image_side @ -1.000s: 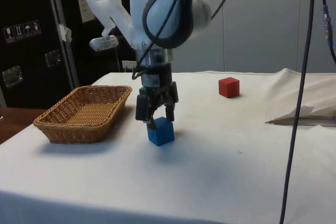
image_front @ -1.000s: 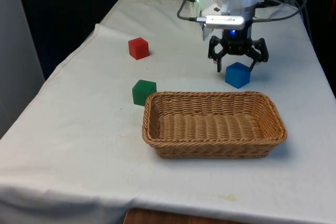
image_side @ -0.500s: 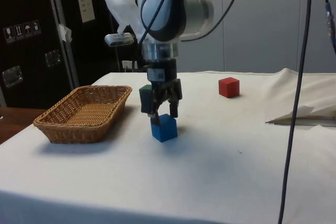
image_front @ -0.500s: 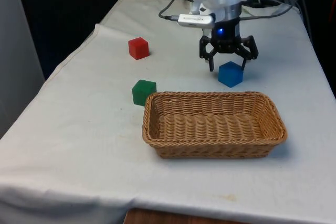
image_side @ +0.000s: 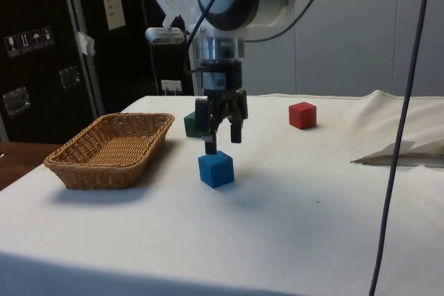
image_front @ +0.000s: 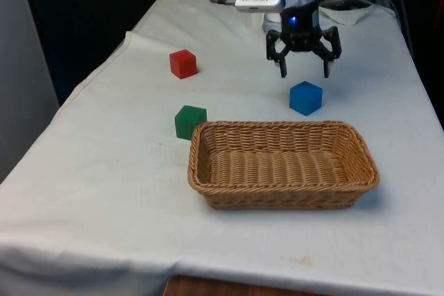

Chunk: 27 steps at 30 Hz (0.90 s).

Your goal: Pick up exactly two blocks and place them into the basket.

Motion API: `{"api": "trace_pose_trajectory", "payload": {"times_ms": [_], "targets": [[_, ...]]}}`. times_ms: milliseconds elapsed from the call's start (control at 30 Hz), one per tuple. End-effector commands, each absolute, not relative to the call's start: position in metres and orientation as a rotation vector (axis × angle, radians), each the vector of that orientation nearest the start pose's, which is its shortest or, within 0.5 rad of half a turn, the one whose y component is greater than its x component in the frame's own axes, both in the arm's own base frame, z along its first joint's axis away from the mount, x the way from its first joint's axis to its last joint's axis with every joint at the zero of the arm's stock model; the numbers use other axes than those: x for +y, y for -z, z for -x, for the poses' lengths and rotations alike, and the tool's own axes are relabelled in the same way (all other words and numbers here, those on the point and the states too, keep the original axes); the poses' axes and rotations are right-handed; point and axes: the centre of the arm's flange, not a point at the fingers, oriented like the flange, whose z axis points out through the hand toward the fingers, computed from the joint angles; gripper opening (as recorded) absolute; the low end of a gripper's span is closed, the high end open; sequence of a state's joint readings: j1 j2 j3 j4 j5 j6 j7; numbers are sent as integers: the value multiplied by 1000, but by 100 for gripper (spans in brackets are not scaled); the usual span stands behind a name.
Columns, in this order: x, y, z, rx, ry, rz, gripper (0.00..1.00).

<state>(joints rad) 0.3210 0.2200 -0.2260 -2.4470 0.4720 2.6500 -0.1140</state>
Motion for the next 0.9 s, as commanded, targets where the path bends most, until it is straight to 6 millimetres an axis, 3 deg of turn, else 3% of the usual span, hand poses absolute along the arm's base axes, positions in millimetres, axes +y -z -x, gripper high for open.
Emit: {"api": "trace_pose_trajectory", "payload": {"times_ms": [0,333,867], "targets": [[32,-212,-481,312,3,2951,100],[59,-192,-493,327,-9,2968,100],[67,-178,-504,320,-16,3041,100]]}}
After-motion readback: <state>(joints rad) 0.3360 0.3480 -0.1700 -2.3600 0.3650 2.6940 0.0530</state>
